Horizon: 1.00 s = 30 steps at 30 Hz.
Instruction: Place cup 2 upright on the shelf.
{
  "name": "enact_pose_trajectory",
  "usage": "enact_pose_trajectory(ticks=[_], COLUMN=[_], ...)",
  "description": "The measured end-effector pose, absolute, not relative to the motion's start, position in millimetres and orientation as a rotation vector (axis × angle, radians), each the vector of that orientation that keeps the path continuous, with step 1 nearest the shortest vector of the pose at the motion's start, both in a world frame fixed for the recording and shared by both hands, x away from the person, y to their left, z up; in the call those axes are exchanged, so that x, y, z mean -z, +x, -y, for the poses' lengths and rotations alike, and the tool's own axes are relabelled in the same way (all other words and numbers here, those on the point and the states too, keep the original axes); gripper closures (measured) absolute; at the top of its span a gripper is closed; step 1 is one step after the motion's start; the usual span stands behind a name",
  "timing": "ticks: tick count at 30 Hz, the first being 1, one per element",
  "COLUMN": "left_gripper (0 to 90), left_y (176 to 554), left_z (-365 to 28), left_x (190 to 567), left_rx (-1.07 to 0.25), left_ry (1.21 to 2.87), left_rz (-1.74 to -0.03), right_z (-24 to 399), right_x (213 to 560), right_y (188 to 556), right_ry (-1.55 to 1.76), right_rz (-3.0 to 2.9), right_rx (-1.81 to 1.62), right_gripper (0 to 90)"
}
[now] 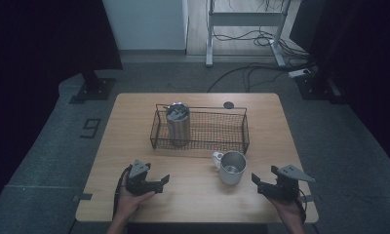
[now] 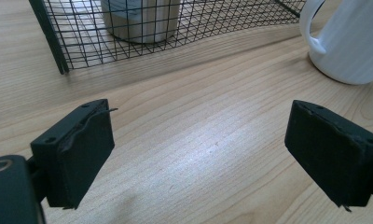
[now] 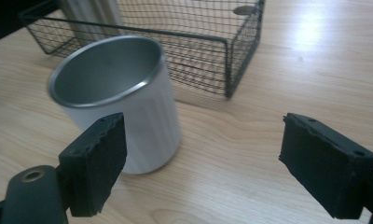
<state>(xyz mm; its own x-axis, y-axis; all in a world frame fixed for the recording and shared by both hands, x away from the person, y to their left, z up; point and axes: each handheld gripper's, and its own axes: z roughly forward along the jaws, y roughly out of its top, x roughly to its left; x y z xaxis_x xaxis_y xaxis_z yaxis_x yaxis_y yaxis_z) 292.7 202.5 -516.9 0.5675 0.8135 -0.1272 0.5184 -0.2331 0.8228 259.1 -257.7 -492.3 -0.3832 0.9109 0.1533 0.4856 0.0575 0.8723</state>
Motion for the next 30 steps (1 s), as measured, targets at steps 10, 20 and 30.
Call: enact_pose_trajectory(ticks=[10,20,30], left_gripper=[8.1,8.6,8.6], left_y=[293,293,294], left_z=[-202,-203,-205], left_x=[517,518,518], left_rx=[-0.413,-0.412,-0.408], left_ry=[1.907,1.904,1.902], left_rz=[-1.078,-1.087,-1.093], right_z=[245,228,211], right_x=[481,478,479], right_y=[251,250,255], right_ry=[1.337,1.287,1.266], right_rz=[-1.940,-1.992,-2.027], right_rx=[-1.340,-1.352,-1.329], right_gripper=[13.6,13.1,11.1])
